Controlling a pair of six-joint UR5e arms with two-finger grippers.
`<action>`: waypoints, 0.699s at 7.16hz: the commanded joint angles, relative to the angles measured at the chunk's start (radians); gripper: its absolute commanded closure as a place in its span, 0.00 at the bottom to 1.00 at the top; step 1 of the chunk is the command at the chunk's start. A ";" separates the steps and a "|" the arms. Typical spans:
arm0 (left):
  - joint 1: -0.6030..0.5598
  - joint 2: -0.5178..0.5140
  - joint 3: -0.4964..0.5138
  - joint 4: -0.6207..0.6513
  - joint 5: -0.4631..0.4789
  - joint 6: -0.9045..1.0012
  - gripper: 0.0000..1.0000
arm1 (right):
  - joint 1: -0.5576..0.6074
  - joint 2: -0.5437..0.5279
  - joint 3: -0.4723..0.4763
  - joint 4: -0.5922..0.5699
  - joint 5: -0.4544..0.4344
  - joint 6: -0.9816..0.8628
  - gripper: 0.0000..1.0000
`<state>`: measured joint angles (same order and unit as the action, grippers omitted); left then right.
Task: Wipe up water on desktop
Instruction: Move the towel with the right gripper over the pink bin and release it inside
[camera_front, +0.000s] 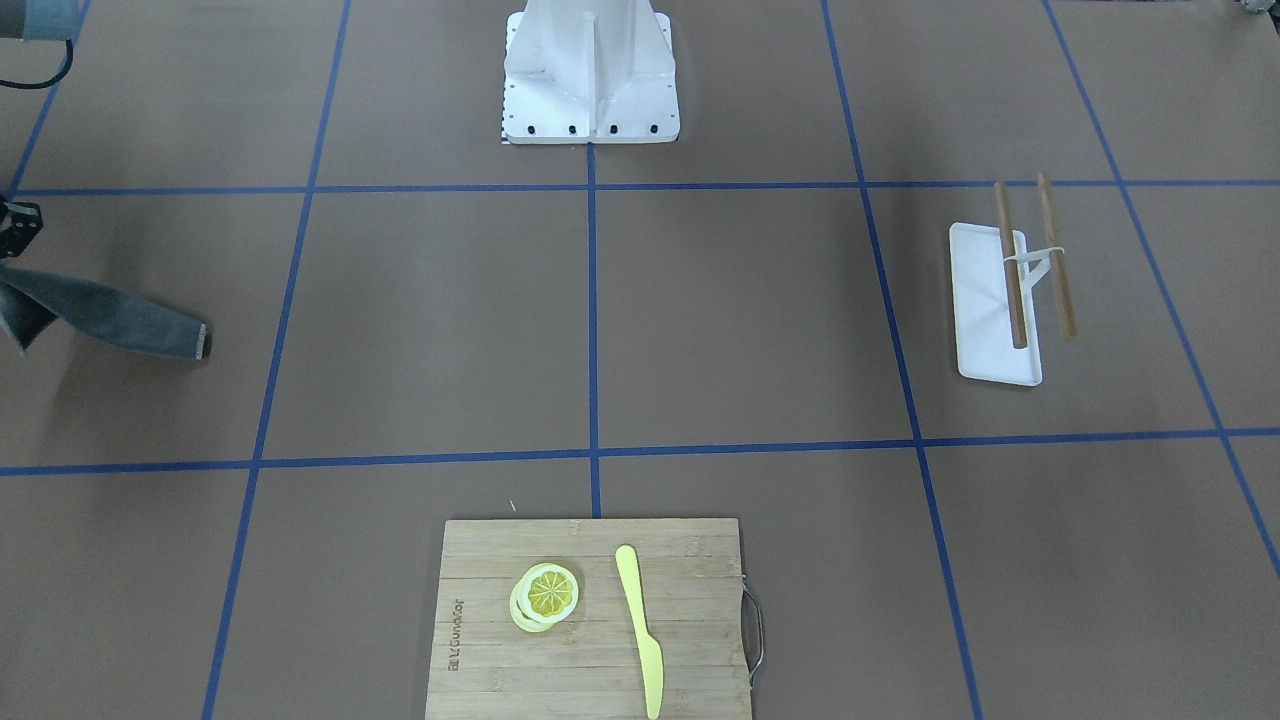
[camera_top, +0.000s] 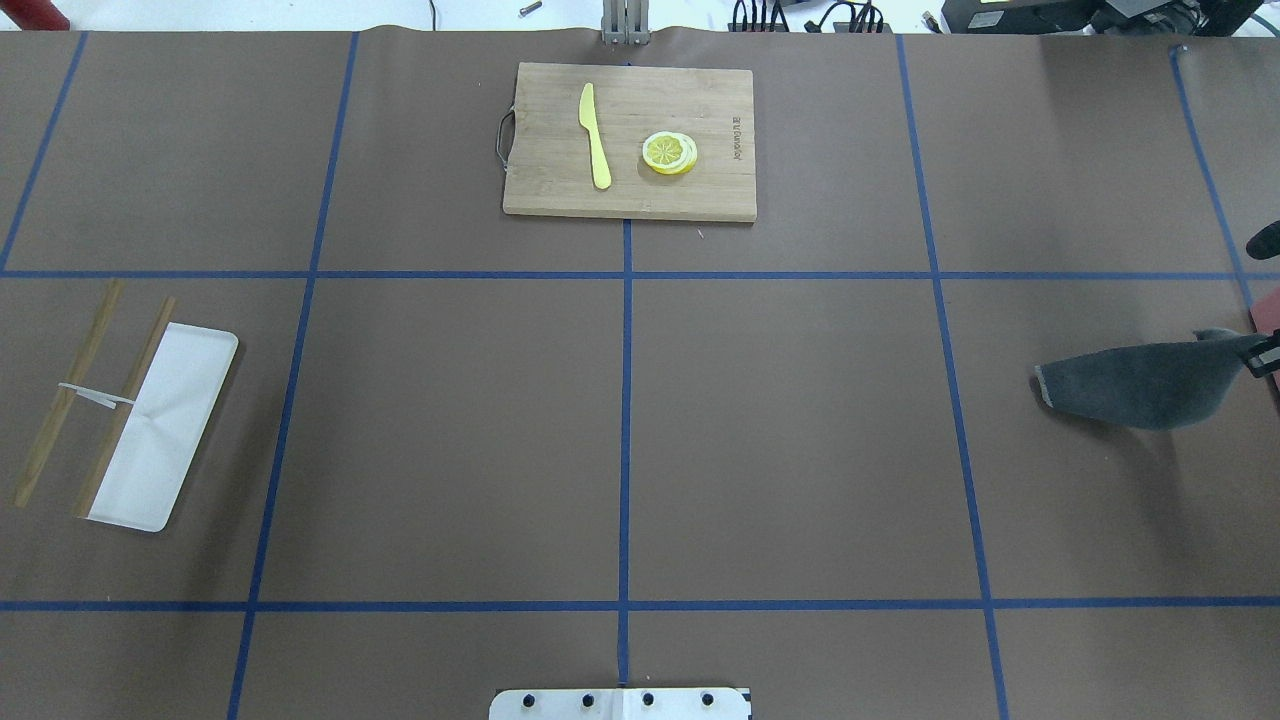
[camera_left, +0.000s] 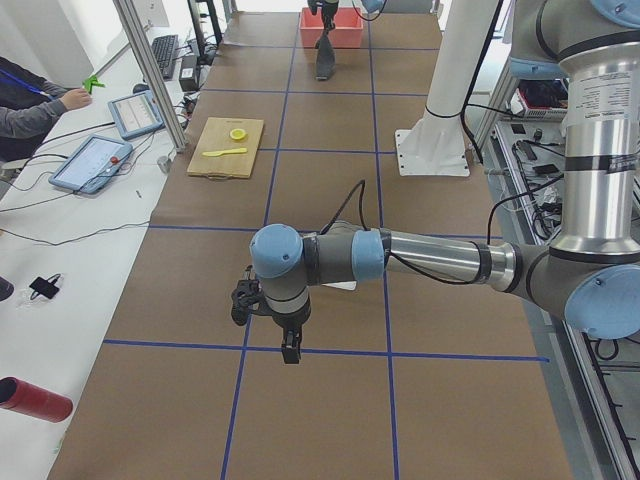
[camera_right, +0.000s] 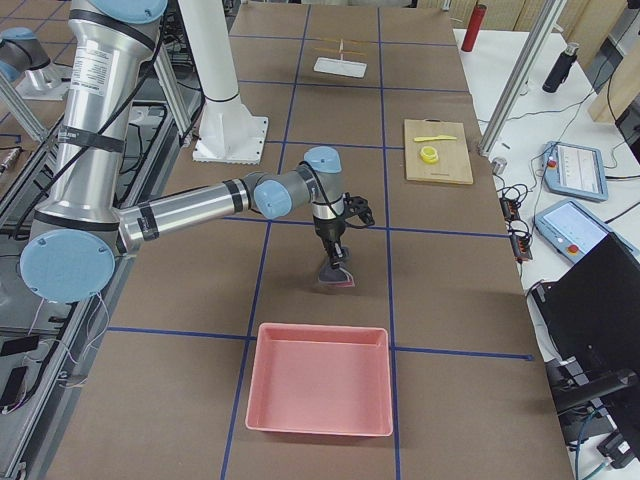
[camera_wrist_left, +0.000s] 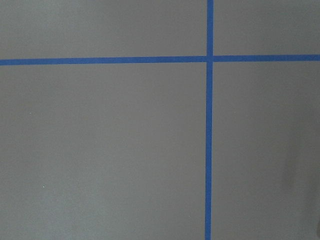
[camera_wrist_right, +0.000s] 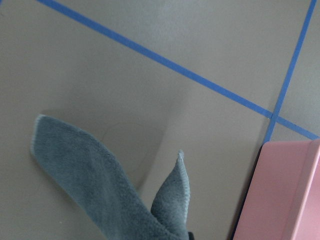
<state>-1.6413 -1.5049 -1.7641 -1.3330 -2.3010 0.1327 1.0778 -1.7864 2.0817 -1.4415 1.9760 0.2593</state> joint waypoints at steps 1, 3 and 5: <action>0.000 0.000 0.002 0.000 0.000 0.001 0.01 | 0.178 -0.007 0.064 -0.011 0.181 -0.062 1.00; 0.000 0.000 0.002 0.000 0.000 0.002 0.01 | 0.406 -0.005 0.077 -0.208 0.242 -0.400 1.00; 0.000 0.002 0.002 -0.002 0.000 0.002 0.01 | 0.619 -0.010 0.089 -0.432 0.242 -0.758 1.00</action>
<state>-1.6414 -1.5038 -1.7626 -1.3334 -2.3010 0.1348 1.5631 -1.7896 2.1644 -1.7464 2.2148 -0.2849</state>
